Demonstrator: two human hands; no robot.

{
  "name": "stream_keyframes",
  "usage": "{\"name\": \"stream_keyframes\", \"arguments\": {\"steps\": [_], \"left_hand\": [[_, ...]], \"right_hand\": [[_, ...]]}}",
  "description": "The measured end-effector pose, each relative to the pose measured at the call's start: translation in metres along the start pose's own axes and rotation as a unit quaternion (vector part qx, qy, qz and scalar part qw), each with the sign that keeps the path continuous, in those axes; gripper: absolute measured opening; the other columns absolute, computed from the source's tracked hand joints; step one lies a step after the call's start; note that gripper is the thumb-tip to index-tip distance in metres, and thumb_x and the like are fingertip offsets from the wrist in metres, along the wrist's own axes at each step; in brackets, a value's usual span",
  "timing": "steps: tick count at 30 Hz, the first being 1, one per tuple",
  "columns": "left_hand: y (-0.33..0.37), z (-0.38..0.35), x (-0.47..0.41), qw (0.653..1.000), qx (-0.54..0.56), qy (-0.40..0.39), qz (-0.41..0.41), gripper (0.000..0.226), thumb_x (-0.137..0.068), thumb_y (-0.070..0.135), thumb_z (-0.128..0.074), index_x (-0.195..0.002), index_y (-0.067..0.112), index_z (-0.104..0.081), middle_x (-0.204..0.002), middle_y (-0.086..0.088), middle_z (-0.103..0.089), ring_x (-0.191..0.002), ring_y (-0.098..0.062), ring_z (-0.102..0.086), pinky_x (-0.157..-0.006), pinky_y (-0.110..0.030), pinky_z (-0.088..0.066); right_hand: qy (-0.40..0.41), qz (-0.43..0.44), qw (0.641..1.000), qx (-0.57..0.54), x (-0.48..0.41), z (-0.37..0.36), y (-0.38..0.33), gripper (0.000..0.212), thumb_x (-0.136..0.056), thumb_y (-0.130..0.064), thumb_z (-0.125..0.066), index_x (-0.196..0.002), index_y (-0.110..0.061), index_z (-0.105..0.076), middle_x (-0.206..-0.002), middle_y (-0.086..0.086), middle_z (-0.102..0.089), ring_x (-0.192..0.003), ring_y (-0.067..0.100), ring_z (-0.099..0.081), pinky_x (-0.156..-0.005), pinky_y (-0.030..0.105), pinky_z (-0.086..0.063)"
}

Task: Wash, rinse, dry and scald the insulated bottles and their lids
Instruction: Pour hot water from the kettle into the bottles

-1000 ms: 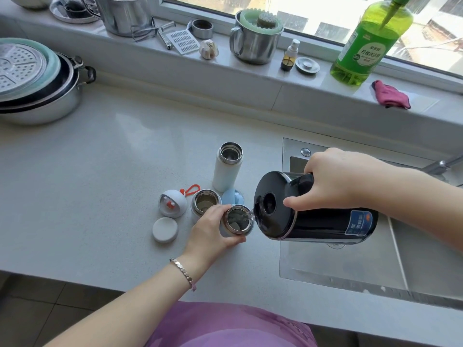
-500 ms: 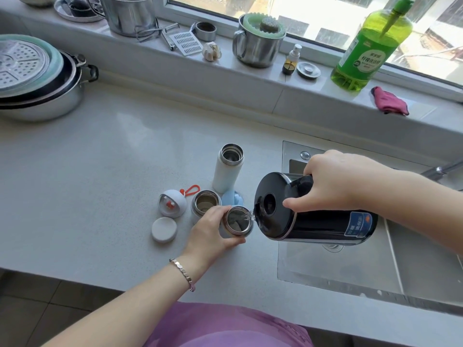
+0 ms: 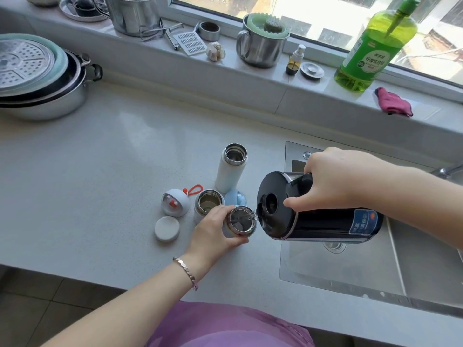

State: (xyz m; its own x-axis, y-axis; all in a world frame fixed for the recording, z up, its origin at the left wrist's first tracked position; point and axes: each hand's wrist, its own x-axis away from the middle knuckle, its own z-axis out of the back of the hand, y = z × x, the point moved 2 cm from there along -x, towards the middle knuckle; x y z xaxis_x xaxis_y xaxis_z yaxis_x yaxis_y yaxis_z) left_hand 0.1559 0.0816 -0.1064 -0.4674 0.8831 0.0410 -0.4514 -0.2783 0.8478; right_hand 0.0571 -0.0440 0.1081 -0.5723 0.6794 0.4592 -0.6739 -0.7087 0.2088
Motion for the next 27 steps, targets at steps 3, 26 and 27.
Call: {"name": "stream_keyframes", "arguments": {"steps": [3, 26, 27], "left_hand": [[0.0, 0.0, 0.0, 1.0, 0.001, 0.0, -0.002, 0.07, -0.058, 0.025, -0.088, -0.121, 0.013, -0.058, -0.119, 0.003, -0.058, -0.111, -0.007, -0.05, -0.091, -0.007, -0.031], [-0.002, -0.001, 0.0, 1.0, 0.004, 0.012, -0.012, 0.068, -0.057, 0.027, -0.088, -0.118, 0.016, -0.06, -0.116, 0.006, -0.059, -0.109, -0.008, -0.052, -0.092, -0.01, -0.034], [-0.002, -0.001, 0.0, 1.0, 0.003, 0.012, -0.013, 0.069, -0.057, 0.028, -0.088, -0.119, 0.016, -0.06, -0.117, 0.006, -0.059, -0.11, -0.008, -0.052, -0.092, -0.01, -0.034]], "right_hand": [[-0.002, 0.006, 1.0, 0.011, 0.0, 0.001, -0.003, 0.053, -0.068, -0.067, -0.057, -0.066, -0.015, -0.049, -0.072, 0.0, -0.049, -0.056, 0.014, -0.045, -0.047, 0.023, -0.03], [0.009, 0.076, 0.994, 0.084, -0.008, 0.009, -0.027, 0.048, -0.071, -0.062, -0.057, -0.061, -0.019, -0.037, -0.066, -0.002, -0.044, -0.053, 0.013, -0.04, -0.047, 0.022, -0.028], [0.01, 0.08, 0.993, 0.086, -0.008, 0.009, -0.027, 0.048, -0.071, -0.062, -0.057, -0.061, -0.019, -0.037, -0.065, -0.002, -0.044, -0.053, 0.013, -0.04, -0.047, 0.022, -0.028]]}}
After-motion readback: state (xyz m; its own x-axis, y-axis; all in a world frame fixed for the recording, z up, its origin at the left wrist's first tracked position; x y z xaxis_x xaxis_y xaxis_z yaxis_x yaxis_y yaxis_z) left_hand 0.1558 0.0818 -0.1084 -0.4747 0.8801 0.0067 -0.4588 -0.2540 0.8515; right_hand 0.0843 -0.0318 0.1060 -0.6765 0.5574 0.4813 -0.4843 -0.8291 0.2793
